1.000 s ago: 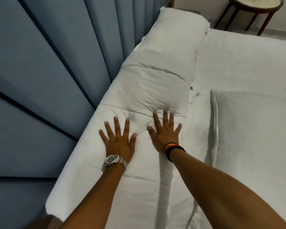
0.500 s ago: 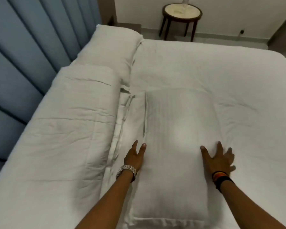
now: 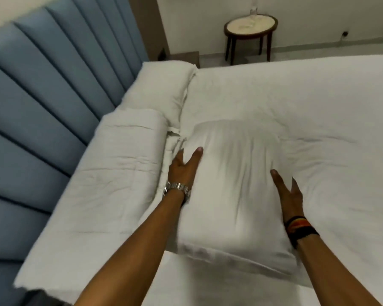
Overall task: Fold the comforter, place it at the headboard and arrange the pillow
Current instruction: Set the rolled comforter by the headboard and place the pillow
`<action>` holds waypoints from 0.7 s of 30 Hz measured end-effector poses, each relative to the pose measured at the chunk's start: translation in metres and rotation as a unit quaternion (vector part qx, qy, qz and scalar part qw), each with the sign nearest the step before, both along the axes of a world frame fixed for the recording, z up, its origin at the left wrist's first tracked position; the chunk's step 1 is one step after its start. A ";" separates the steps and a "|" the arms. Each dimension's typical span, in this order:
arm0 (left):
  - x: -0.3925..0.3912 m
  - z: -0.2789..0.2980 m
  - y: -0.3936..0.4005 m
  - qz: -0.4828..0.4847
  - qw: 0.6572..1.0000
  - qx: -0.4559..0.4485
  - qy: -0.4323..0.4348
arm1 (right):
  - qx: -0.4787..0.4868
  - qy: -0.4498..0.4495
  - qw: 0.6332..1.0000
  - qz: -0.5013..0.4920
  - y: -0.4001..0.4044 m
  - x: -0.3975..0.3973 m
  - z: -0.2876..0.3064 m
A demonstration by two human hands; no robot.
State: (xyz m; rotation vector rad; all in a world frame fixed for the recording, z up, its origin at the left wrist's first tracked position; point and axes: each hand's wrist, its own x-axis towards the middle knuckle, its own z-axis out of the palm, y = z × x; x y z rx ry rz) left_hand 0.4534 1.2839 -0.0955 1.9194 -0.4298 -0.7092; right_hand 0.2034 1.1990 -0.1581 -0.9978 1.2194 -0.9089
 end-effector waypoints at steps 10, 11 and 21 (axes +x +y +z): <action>0.186 0.172 0.154 0.012 0.968 0.033 -0.250 | -0.060 -0.133 0.985 0.090 0.124 0.182 0.115; 0.209 0.174 0.176 0.025 0.969 0.059 -0.240 | -0.050 -0.128 0.983 0.118 0.143 0.203 0.113; 0.364 -0.028 0.306 -0.093 0.892 0.280 -0.344 | -0.215 0.272 0.906 0.243 0.247 0.410 0.039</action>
